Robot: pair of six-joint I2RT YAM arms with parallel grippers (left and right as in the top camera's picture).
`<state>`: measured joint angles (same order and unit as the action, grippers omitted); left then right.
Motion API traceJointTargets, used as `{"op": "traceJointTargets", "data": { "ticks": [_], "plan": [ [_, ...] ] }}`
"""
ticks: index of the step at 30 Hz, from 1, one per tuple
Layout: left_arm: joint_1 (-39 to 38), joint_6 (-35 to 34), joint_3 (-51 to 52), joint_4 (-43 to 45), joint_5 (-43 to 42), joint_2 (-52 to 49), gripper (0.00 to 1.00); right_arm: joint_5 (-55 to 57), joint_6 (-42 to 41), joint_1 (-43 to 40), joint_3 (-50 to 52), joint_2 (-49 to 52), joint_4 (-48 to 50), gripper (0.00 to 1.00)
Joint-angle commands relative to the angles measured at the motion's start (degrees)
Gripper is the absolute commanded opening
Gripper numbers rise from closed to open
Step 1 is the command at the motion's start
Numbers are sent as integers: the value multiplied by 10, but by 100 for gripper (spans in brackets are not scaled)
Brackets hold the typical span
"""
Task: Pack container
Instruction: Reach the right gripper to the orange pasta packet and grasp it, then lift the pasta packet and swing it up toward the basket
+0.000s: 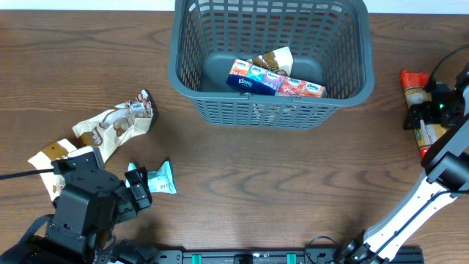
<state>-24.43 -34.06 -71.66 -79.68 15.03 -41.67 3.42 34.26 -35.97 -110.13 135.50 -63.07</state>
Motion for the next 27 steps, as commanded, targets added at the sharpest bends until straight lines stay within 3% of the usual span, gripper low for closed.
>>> {"op": "traceJointTargets", "data": {
  "ticks": [1, 6, 7, 9, 11, 12, 21, 27],
  "plan": [
    [4, 10, -4, -3, 7, -2, 99, -7, -10, -7, 23, 14, 9, 99],
    [4, 10, -4, -3, 7, -2, 98, -7, -10, -10, 30, 14, 19, 99],
    [3, 10, -4, -3, 7, -2, 99, -7, -10, -10, 30, 14, 21, 84],
    [4, 10, -4, -3, 7, -2, 99, -7, -16, -10, 30, 14, 23, 45],
    [4, 10, -4, -3, 7, -2, 99, -7, -28, -10, 30, 14, 24, 13],
    [4, 10, -4, -3, 7, -2, 99, -7, -36, -10, 30, 14, 26, 2],
    [4, 10, -4, -3, 7, -2, 99, -71, -238, -8, 18, 11, 57, 1],
    [4, 10, -4, -3, 7, -2, 99, -339, -290, -8, -55, 10, 28, 1]
  ]
}}
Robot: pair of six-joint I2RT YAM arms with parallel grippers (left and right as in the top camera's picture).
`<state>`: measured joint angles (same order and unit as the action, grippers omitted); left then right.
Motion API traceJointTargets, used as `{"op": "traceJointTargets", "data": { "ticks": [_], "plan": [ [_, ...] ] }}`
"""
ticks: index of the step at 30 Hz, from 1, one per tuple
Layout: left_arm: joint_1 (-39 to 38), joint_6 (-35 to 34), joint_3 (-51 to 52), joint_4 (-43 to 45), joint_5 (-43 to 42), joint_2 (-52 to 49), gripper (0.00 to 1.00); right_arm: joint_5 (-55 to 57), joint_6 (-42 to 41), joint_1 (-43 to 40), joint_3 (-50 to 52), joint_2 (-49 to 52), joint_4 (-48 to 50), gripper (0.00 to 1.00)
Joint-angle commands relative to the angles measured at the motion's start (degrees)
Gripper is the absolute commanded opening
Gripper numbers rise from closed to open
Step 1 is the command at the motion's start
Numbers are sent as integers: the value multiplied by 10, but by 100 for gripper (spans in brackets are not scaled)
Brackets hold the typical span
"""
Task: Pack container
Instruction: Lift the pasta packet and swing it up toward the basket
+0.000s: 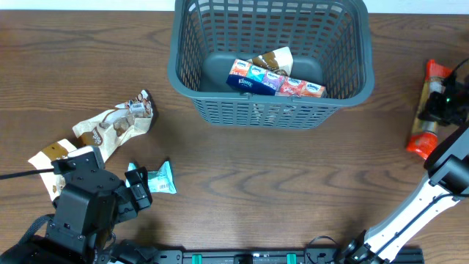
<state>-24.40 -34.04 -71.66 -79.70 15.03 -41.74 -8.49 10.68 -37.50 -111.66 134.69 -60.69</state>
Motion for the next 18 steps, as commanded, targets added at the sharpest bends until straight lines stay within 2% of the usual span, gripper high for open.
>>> {"op": "traceJointTargets", "data": {
  "ticks": [1, 5, 8, 14, 18],
  "plan": [
    [3, 10, -4, -2, 7, -1, 99, -281, -67, 8, -60, 18, 5, 1],
    [3, 10, -4, -2, 7, -1, 99, -485, -143, 9, -153, 18, 22, 1],
    [3, 10, -4, -2, 7, -1, 99, -570, -196, 10, -223, 17, 35, 1],
    [3, 10, -4, -2, 7, -1, 99, -631, -306, 12, -425, 13, 55, 1],
    [3, 10, -4, -2, 7, -1, 99, -644, -401, 21, -570, 7, 105, 1]
  ]
}}
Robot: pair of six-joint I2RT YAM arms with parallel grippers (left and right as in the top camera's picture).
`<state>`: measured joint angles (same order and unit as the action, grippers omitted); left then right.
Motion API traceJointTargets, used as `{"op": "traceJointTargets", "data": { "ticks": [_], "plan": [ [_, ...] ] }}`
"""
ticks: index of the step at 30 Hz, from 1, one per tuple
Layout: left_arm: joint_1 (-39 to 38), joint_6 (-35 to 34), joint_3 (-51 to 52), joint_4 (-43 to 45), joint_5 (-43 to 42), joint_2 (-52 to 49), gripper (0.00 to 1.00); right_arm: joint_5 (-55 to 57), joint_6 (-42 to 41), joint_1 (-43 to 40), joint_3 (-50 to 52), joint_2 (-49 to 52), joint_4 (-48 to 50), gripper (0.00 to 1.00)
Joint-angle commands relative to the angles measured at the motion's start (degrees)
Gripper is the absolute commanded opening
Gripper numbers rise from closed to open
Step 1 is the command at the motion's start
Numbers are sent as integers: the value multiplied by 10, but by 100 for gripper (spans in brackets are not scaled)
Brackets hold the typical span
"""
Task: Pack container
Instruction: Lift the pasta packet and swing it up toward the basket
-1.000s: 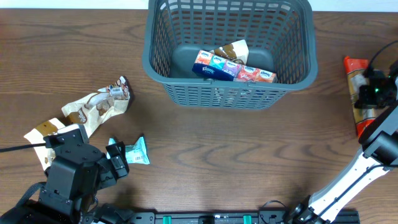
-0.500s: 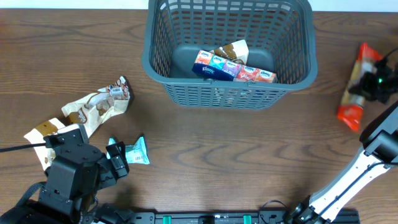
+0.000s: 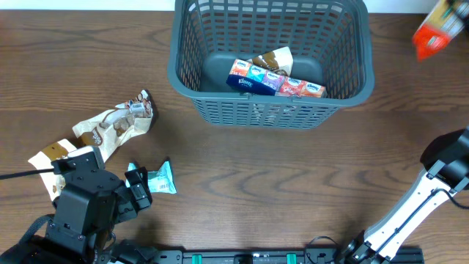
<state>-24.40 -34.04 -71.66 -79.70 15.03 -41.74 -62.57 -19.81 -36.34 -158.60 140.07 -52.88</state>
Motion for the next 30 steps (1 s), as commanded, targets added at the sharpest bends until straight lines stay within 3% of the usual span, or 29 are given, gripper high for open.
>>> {"op": "traceJointTargets", "data": {
  "ticks": [1, 4, 8, 11, 20, 26, 30],
  "plan": [
    [3, 10, -4, -2, 7, -1, 99, -106, -121, 14, -135, -49, 46, 1],
    [3, 10, -4, -2, 7, -1, 99, -125, -185, 33, -216, -49, 116, 1],
    [3, 10, -4, -2, 7, -1, 99, -163, -261, 90, -213, -79, 275, 1],
    [3, 10, -4, -2, 7, -1, 99, -175, -263, 143, -213, -89, 332, 2],
    [3, 10, -4, -2, 7, -1, 99, -230, -203, 262, -202, -88, 338, 1],
    [3, 10, -4, -2, 7, -1, 99, -236, -198, 277, -196, -88, 341, 2],
    [3, 10, -4, -2, 7, -1, 99, -231, -276, 270, -196, -89, 387, 1]
  ]
}}
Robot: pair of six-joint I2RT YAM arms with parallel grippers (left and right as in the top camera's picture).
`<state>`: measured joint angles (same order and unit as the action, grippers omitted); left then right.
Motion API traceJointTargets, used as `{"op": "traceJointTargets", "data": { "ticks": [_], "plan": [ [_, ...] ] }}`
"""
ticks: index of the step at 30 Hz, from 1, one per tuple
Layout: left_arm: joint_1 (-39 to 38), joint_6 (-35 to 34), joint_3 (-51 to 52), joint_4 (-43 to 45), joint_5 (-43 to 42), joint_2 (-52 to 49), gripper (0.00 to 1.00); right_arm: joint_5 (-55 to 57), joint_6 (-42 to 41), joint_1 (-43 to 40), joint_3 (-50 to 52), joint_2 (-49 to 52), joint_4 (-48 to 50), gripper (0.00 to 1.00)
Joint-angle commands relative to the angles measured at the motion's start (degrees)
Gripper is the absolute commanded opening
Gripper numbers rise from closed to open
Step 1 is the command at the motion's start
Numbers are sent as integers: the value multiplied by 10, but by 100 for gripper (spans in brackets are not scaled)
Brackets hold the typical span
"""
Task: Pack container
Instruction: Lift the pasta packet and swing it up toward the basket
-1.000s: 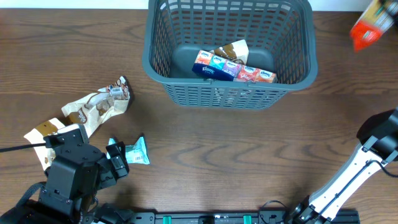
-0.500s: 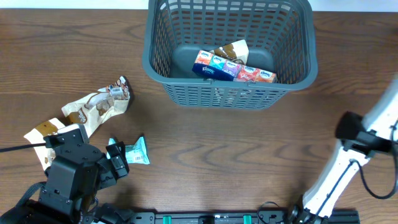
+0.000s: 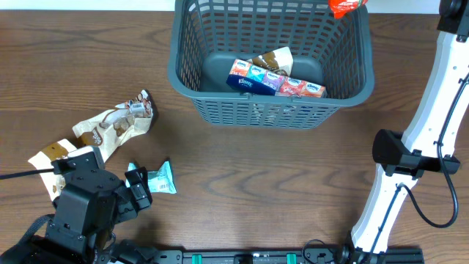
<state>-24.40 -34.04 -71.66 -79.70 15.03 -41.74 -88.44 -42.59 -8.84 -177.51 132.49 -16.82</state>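
Note:
The grey plastic basket (image 3: 192,44) stands at the back centre, with a row of tissue packs (image 3: 277,81) and a brown snack pouch (image 3: 272,60) inside. An orange-red bottle (image 3: 346,6) hangs at the top edge of the overhead view, over the basket's far right corner. My right gripper's fingers are cut off by the frame there; only its white arm (image 3: 438,88) shows. My left gripper (image 3: 138,188) rests at the front left, fingers apart, beside a teal packet (image 3: 164,178).
Two crumpled brown-and-white snack bags (image 3: 117,125) lie left of the basket, and another one (image 3: 48,155) is partly under the left arm. The right arm's base link (image 3: 396,152) stands over the table's right side.
The bottle has moved left from the far right corner of the view to above the basket's far right corner. The right arm now reaches up along the right side. The left arm has not moved.
The right gripper was on the bottle lying at the table's right edge. Then the bottle was turned and lifted there, then carried high at the back right corner, and now it hangs over the basket's rim. The left arm stayed still throughout.

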Motion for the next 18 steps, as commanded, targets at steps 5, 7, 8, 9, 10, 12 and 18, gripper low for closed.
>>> {"op": "traceJointTargets", "data": {
  "ticks": [5, 7, 8, 9, 10, 12, 18],
  "plan": [
    [3, 10, -4, -2, 7, -1, 99, 32, -174, -12, -7, -14, 164, 1],
    [3, 10, -4, -2, 7, -1, 99, 34, -183, -14, -7, -14, 175, 1],
    [3, 10, -4, -2, 7, -1, 99, 35, -183, -15, -7, -14, 172, 1],
    [3, 10, -4, -2, 7, -1, 99, 35, -183, -16, -7, -14, 168, 1],
    [3, 10, -4, -2, 7, -1, 99, 35, -183, -16, -7, -14, 160, 1],
    [3, 10, -4, -2, 7, -1, 99, 35, -183, -18, -7, -14, 143, 1],
    [3, 10, -4, -2, 7, -1, 99, 44, -166, -21, -2, -13, 68, 1]
  ]
}}
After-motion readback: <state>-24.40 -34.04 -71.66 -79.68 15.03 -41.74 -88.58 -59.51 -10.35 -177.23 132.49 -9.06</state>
